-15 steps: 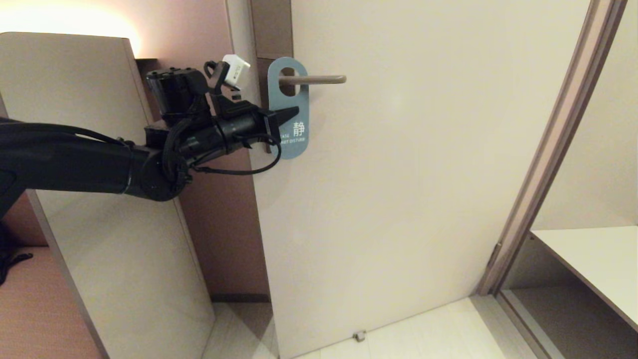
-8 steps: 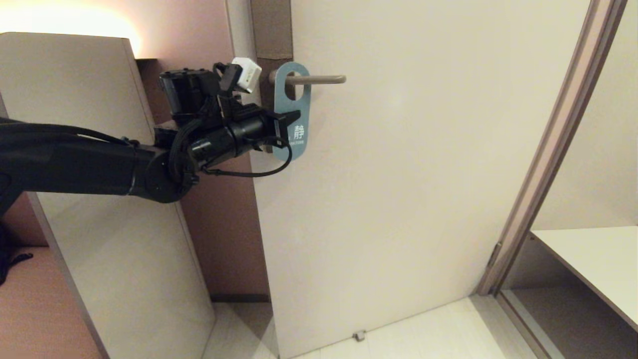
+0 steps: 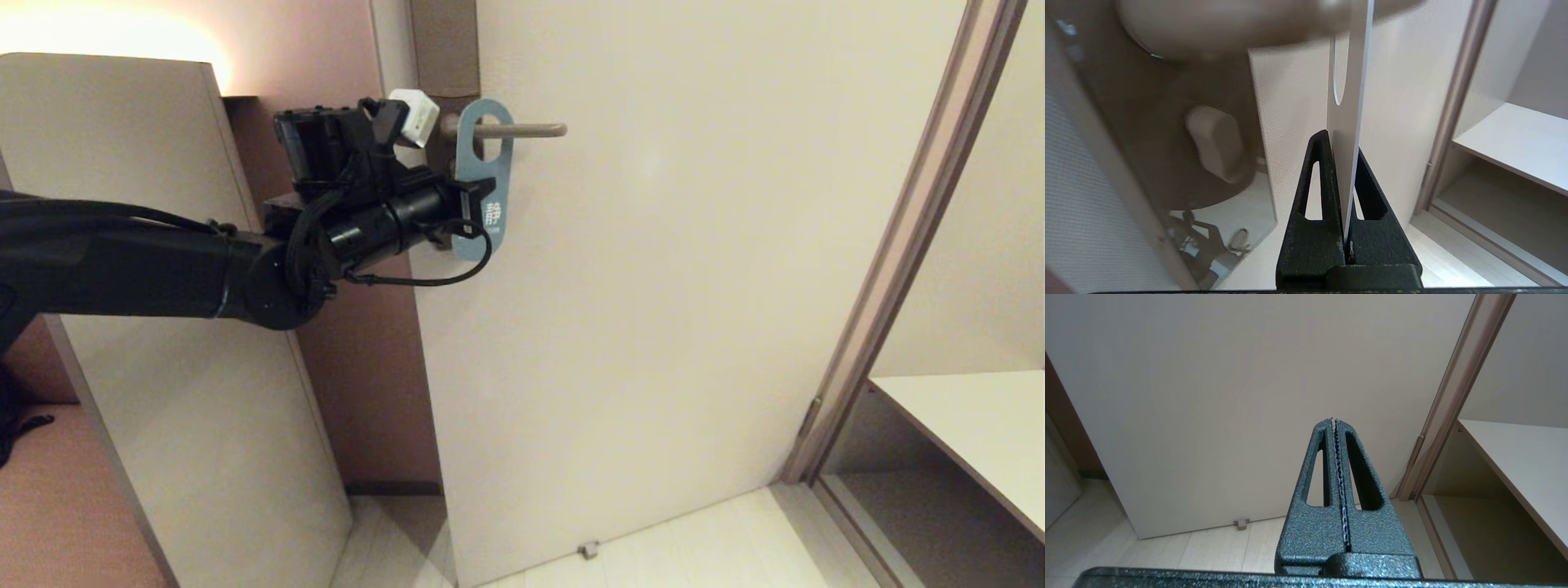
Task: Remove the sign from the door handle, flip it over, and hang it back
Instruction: Take down the sign
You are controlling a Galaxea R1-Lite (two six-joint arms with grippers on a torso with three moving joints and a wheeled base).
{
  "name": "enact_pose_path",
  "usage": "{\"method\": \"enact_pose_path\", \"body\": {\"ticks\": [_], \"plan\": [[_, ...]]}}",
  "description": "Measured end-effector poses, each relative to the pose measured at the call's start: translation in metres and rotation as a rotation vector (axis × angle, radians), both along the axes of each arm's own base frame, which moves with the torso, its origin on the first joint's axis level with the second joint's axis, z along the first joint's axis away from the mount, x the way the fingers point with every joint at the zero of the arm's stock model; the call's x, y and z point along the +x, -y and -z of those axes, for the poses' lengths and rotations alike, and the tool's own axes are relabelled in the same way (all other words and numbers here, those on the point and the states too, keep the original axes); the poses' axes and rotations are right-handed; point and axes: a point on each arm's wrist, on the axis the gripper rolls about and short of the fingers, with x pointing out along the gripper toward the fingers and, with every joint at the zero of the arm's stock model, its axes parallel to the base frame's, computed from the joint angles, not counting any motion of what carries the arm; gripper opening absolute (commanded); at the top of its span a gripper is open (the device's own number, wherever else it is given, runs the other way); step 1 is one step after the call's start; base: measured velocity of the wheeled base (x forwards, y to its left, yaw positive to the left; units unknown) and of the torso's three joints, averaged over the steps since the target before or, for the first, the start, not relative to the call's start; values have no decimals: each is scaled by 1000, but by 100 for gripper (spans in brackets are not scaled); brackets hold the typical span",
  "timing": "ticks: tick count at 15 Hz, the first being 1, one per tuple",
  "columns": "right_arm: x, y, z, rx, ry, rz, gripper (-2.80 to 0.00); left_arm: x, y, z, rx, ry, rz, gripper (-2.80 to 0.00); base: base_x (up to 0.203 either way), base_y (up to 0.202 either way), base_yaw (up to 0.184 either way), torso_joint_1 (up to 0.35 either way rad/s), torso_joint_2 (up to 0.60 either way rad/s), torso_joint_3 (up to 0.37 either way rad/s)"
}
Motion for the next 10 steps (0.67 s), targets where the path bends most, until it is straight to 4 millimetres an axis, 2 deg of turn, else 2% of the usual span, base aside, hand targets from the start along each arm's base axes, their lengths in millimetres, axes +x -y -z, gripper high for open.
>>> {"method": "enact_pose_path", "body": {"ticks": [4,10], "plan": [[0,0,0,0,0,0,-280,0,4,-5,12,-5,-60,-280,0,0,0,0,0,0],[0,0,0,0,0,0,-280,-6,21,-6,20,-6,-81,-280,0,0,0,0,0,0]]}}
